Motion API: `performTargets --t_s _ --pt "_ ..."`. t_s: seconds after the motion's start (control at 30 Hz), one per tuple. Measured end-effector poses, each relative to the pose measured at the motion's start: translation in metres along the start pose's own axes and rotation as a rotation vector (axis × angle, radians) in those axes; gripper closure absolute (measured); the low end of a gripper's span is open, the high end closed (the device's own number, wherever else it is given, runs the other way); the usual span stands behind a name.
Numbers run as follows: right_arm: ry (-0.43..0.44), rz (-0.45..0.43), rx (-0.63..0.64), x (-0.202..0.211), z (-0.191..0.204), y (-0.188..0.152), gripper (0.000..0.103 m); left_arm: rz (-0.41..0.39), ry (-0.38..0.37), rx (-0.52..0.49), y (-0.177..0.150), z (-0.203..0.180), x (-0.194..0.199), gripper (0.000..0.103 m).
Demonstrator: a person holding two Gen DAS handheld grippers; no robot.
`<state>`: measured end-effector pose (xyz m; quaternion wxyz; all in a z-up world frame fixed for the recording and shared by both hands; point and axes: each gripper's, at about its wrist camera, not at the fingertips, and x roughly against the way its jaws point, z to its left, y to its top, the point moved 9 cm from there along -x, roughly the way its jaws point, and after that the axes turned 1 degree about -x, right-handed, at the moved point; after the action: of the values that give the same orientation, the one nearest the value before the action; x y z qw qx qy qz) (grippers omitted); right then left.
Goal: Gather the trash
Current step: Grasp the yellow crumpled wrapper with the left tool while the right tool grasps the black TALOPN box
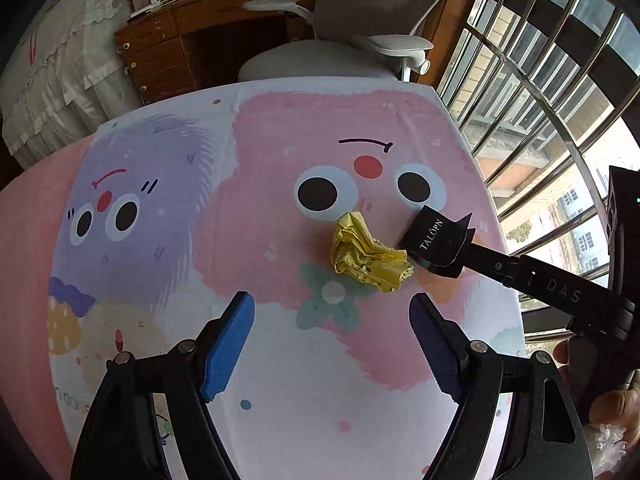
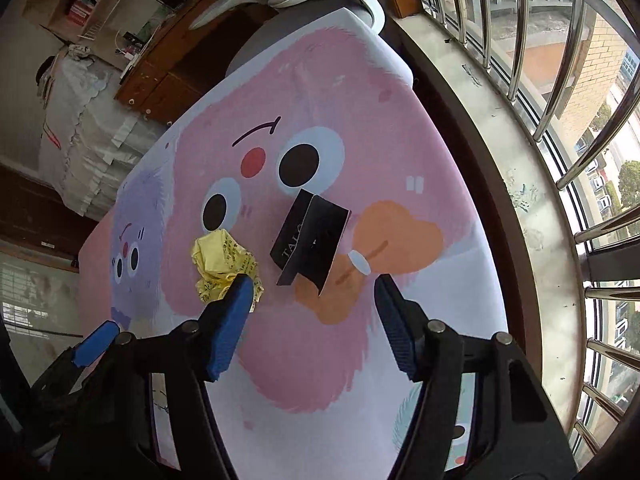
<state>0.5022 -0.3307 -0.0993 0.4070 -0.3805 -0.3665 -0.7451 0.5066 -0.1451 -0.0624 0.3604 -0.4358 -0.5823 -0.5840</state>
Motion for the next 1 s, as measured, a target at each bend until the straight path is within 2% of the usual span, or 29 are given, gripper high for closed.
performTargets --t_s 0.07,0.17,0.33,0.43,0.63,0.73,1.0 --pt "-0.009 0.026 -0.006 -0.015 -0.001 0.005 0.046 0.006 -0.004 0.021 0.004 0.001 -0.009 0.021" --pt "-0.011 0.054 -0.013 -0.036 -0.001 0.008 0.058 0.010 -0.014 0.046 0.007 0.002 -0.018 0.021" --pt "-0.039 0.050 0.025 -0.057 -0.001 0.015 0.087 0.020 -0.034 0.070 0.017 -0.002 -0.029 0.021" --pt "-0.035 0.043 0.045 -0.062 -0.003 0.014 0.099 0.043 -0.056 0.090 0.022 -0.004 -0.043 0.021" --pt "-0.027 0.009 0.055 -0.054 -0.013 0.007 0.101 0.115 -0.101 0.171 0.023 -0.003 -0.083 0.021" --pt "-0.021 0.007 0.058 -0.052 -0.018 0.006 0.101 0.138 -0.118 0.204 0.022 -0.003 -0.100 0.027" --pt "-0.029 -0.006 0.063 -0.046 -0.021 -0.003 0.101 0.172 -0.123 0.175 0.015 -0.023 -0.124 0.052"
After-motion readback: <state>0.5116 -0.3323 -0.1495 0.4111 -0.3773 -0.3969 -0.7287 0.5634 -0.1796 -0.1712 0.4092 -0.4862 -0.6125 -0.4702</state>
